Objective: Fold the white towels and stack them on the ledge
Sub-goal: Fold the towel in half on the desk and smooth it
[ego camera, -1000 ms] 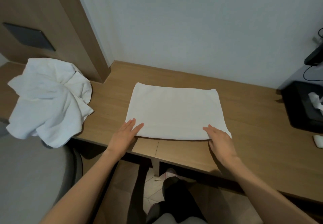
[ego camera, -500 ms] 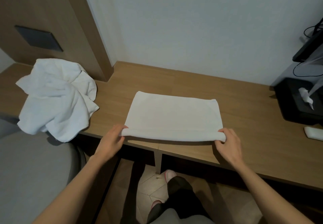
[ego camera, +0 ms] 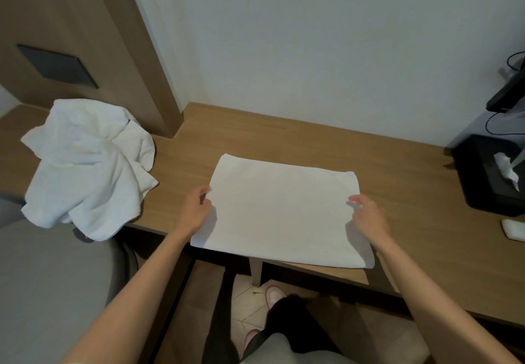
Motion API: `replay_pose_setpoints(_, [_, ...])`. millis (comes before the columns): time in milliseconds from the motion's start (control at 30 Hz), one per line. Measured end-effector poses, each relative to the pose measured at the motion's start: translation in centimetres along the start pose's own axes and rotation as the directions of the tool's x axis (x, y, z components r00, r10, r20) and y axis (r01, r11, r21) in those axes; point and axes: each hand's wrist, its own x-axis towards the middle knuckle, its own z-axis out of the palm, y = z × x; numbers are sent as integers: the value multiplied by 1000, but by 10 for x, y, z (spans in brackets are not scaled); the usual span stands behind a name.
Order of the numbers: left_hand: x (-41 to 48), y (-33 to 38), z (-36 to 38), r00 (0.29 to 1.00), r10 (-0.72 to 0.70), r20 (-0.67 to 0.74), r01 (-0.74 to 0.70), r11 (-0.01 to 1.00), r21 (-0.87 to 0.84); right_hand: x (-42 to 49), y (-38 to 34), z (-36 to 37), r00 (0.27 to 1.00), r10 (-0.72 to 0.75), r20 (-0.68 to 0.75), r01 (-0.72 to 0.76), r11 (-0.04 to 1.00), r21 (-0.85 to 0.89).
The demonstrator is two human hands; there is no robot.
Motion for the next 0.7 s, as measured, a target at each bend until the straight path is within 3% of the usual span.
replay_pose_setpoints(167, [43, 16, 11, 995, -95, 15, 96, 995, -34, 32, -14, 13, 978, 206, 27, -207, 971, 120])
replay_pose_setpoints(233, [55, 17, 17, 989, -145, 30, 142, 986, 90, 42, -14, 17, 957, 289, 18, -290, 955, 64])
replay_pose_setpoints(267, [60, 17, 22, 987, -162, 18, 158, 977, 143, 47, -13, 20, 951, 310, 8, -310, 950, 37])
replay_pose_setpoints(400, [76, 18, 41, 980, -159, -120, 168, 983, 71, 67, -9, 22, 931, 366, 5, -365, 927, 86])
replay_pose_setpoints(533, [104, 29, 49, 979, -120, -163, 133, 988, 73, 96, -20, 20, 943, 327, -55, -311, 929, 199])
replay_pose_setpoints(700, [162, 51, 55, 983, -116, -144, 117, 993, -1, 145, -43, 16, 965, 231, -128, -202, 957, 207])
